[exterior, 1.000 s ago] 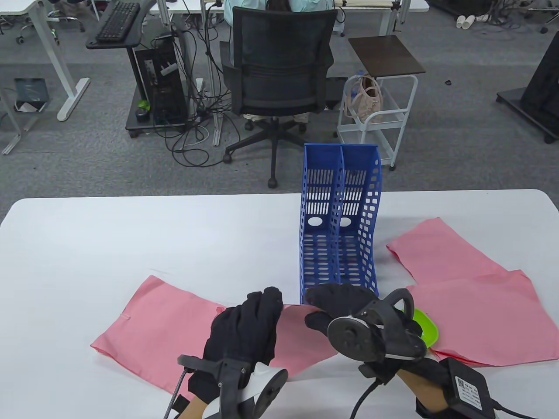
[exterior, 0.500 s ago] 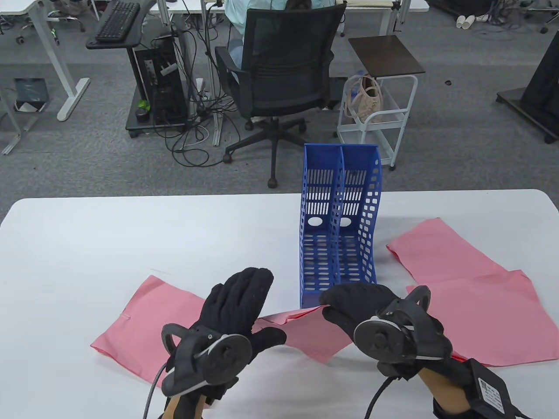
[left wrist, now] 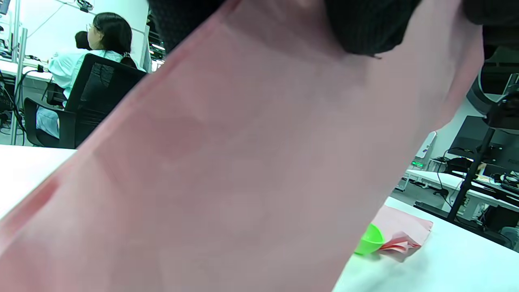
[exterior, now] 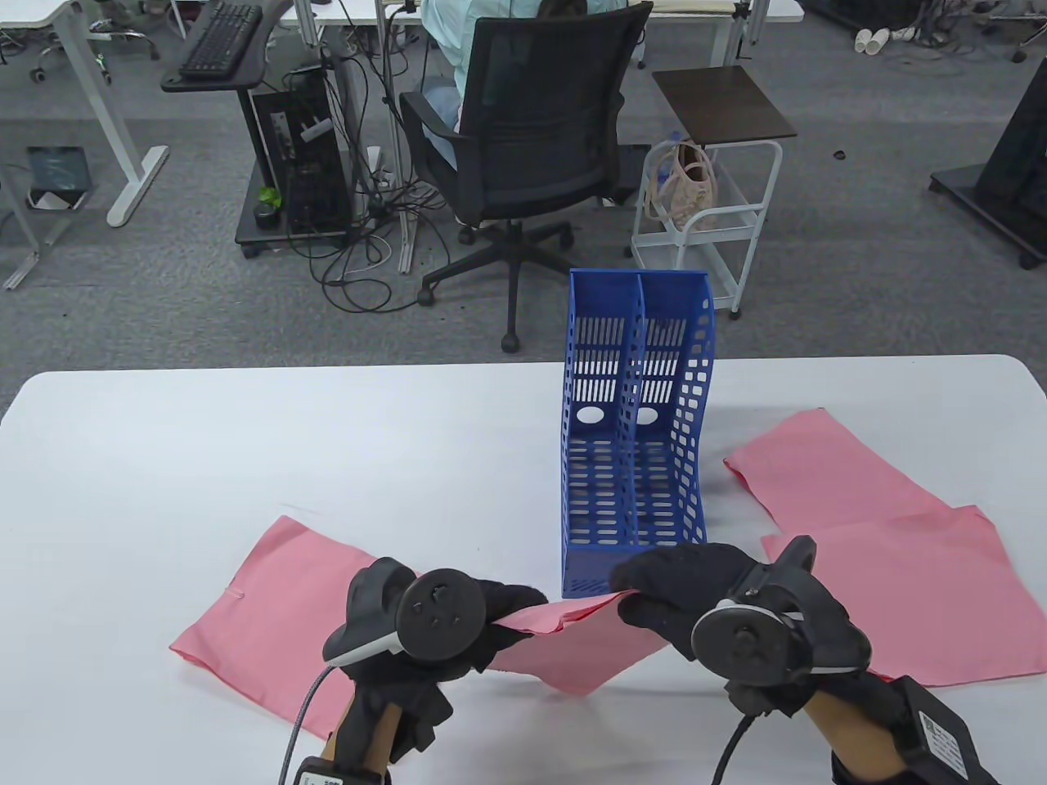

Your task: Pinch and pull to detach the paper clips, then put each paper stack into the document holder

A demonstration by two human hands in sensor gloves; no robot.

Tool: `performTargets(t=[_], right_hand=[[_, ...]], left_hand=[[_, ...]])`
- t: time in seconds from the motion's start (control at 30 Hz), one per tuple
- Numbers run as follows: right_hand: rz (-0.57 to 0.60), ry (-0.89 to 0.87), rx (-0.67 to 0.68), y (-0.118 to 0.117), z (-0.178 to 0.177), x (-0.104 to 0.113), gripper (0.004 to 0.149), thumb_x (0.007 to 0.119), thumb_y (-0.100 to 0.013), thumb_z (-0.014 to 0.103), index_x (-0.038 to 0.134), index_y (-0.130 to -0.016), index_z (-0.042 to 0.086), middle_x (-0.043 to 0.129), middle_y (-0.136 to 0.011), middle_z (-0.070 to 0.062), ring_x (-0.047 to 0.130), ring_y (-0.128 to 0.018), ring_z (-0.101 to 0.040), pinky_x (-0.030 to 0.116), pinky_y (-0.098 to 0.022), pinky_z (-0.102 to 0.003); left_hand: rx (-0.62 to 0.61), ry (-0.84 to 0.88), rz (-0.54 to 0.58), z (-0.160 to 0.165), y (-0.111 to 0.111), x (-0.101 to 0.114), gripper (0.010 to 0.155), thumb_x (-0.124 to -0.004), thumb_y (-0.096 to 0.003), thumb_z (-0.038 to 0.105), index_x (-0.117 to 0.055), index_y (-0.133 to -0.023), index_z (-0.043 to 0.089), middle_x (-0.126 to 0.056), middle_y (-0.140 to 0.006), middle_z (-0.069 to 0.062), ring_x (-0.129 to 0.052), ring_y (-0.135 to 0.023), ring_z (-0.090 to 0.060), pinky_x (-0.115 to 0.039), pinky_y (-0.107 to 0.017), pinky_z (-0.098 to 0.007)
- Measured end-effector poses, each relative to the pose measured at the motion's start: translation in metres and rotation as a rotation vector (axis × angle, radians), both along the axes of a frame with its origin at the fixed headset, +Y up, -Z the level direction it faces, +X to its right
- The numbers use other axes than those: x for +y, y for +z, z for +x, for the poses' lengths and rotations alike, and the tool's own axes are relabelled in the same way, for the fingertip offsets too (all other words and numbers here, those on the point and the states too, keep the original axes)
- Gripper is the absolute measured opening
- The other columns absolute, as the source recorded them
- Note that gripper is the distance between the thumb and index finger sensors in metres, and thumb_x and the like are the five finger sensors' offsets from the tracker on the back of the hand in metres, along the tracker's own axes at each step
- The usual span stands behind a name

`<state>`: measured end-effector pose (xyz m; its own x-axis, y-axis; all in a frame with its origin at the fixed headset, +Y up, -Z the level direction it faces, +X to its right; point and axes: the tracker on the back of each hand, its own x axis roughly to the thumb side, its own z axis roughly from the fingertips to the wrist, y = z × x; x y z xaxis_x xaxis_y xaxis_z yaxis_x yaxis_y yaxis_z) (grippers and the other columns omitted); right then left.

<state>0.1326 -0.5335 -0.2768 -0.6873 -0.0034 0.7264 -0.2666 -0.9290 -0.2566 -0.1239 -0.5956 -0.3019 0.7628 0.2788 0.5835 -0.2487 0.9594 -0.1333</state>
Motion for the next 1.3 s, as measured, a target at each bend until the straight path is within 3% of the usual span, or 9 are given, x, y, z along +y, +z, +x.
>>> performTargets(t=[0.33,0.47,0.6,0.7,0.87,0.97,1.13,1.3], right_hand=[[-0.068,-0.030,-0.063,-0.008,0.029,-0.009,0.034,0.073,-0.054,0.039,0.081,-0.084,0.025,0.097,-0.077,-0.005,0.103,-0.054,-0.021,0.085,-0.044,-0.030],[-0.072,-0.068,-0.211,-0.017,0.060,-0.017,0.035,0.072,-0.055,0.037,0.079,-0.086,0.023,0.095,-0.080,-0.006,0.101,-0.057,-0.023,0.084,-0.047,-0.032],[-0.121,-0.013,-0.400,-0.035,0.092,-0.048,0.036,0.070,-0.056,0.036,0.078,-0.088,0.022,0.092,-0.083,-0.009,0.099,-0.062,-0.026,0.082,-0.050,-0.035],[-0.236,0.008,-0.521,-0.053,0.117,-0.085,0.037,0.069,-0.057,0.034,0.077,-0.090,0.020,0.090,-0.086,-0.012,0.098,-0.064,-0.029,0.081,-0.051,-0.037],[-0.401,0.030,-0.637,-0.074,0.143,-0.137,0.038,0.068,-0.058,0.032,0.075,-0.092,0.018,0.088,-0.088,-0.014,0.096,-0.067,-0.032,0.079,-0.054,-0.040],[-0.496,0.056,-0.668,-0.081,0.153,-0.155,0.039,0.067,-0.058,0.032,0.074,-0.094,0.018,0.086,-0.092,-0.015,0.094,-0.071,-0.034,0.078,-0.056,-0.042],[-0.561,0.066,-0.681,-0.080,0.163,-0.160,0.049,0.067,-0.058,0.038,0.069,-0.101,0.016,0.079,-0.101,-0.020,0.088,-0.082,-0.040,0.073,-0.063,-0.048],[-0.512,0.065,-0.705,-0.076,0.176,-0.149,0.062,0.065,-0.058,0.044,0.056,-0.110,0.013,0.061,-0.114,-0.025,0.070,-0.098,-0.048,0.060,-0.073,-0.057]], left_hand=[[0.027,-0.052,-0.001,0.000,-0.001,-0.001,0.042,-0.070,-0.0514,0.043,-0.090,-0.086,0.032,-0.107,-0.070,0.004,-0.112,-0.055,-0.012,-0.091,-0.053,-0.036],[0.075,-0.033,0.008,-0.010,-0.004,0.000,0.042,-0.070,-0.0520,0.043,-0.089,-0.087,0.032,-0.106,-0.072,0.004,-0.111,-0.056,-0.012,-0.091,-0.054,-0.036],[0.125,0.037,0.049,-0.020,-0.002,0.007,0.042,-0.068,-0.0538,0.043,-0.086,-0.089,0.030,-0.105,-0.073,0.004,-0.110,-0.057,-0.012,-0.090,-0.054,-0.035],[0.165,0.087,0.091,-0.026,0.000,0.010,0.042,-0.066,-0.0549,0.043,-0.084,-0.091,0.029,-0.103,-0.075,0.003,-0.109,-0.057,-0.012,-0.090,-0.052,-0.035],[0.237,0.163,0.156,-0.030,0.002,0.012,0.042,-0.066,-0.0558,0.041,-0.084,-0.091,0.025,-0.103,-0.073,0.000,-0.109,-0.054,-0.013,-0.091,-0.048,-0.033],[0.262,0.169,0.180,-0.030,0.003,0.014,0.043,-0.066,-0.0561,0.040,-0.083,-0.091,0.024,-0.102,-0.073,-0.001,-0.109,-0.052,-0.013,-0.092,-0.046,-0.032],[0.277,0.170,0.168,-0.026,0.004,0.025,0.043,-0.066,-0.0563,0.040,-0.084,-0.092,0.023,-0.102,-0.073,-0.001,-0.109,-0.051,-0.014,-0.091,-0.046,-0.032],[0.317,0.103,0.205,-0.012,0.012,0.053,0.043,-0.067,-0.0560,0.040,-0.084,-0.092,0.023,-0.103,-0.072,-0.002,-0.109,-0.051,-0.014,-0.091,-0.045,-0.033]])
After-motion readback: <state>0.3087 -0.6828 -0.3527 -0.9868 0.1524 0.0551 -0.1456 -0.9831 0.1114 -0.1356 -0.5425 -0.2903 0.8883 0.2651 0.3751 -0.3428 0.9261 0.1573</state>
